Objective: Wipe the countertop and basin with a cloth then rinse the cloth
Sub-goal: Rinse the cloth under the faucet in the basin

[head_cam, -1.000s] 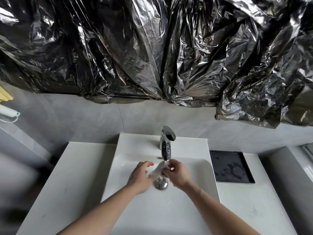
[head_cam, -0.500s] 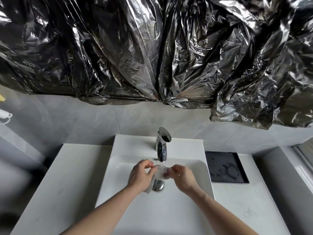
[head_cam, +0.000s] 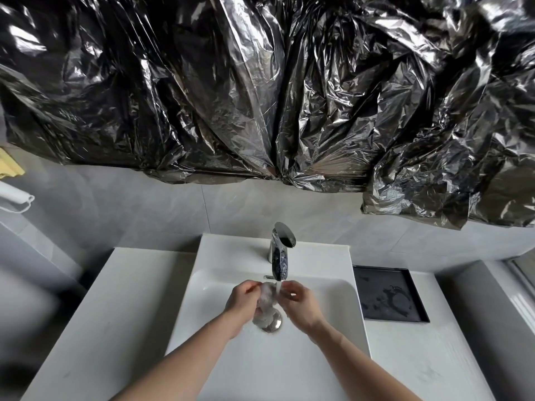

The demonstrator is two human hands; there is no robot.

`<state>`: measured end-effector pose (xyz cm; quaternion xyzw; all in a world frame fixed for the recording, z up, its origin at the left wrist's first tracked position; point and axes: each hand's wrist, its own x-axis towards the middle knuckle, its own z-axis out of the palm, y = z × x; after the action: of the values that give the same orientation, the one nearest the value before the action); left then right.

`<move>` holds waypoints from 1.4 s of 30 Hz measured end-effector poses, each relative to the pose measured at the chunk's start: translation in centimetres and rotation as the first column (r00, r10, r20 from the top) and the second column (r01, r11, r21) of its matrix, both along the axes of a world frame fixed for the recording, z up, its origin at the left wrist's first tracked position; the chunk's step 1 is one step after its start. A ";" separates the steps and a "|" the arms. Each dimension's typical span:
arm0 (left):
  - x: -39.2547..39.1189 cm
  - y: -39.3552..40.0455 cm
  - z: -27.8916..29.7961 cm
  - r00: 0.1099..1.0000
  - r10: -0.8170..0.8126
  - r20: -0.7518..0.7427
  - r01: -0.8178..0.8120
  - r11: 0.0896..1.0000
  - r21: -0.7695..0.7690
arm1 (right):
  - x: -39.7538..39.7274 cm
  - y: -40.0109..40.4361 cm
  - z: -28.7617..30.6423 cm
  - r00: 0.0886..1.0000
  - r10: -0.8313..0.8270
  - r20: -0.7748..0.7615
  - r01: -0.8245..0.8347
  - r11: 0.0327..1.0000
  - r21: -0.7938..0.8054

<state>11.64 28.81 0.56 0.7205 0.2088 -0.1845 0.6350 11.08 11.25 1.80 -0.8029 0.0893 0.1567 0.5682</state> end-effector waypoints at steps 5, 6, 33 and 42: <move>0.3 -1.5 1.8 0.983 0.164 -0.077 -0.179 0.940 -0.291 | -1.3 -0.6 -2.5 0.990 0.104 -0.098 -0.111 0.991 -0.074; 0.4 -1.6 1.9 0.984 0.157 -0.081 -0.175 0.929 -0.327 | -1.4 -0.5 -2.9 0.985 0.134 -0.109 -0.141 0.988 -0.055; -0.5 -0.3 -0.8 0.964 -0.249 0.096 0.233 0.961 0.152 | 1.0 0.2 -0.8 0.999 -0.036 0.030 0.040 0.992 -0.120; -0.4 -1.5 0.5 0.998 0.056 -0.015 -0.058 0.969 -0.242 | -0.9 -1.8 -3.3 0.992 0.035 -0.120 -0.027 0.997 0.069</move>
<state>11.28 27.27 1.10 0.6306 0.2080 -0.1934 0.7222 10.23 9.40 -1.49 -0.7737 0.1058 0.2169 0.5858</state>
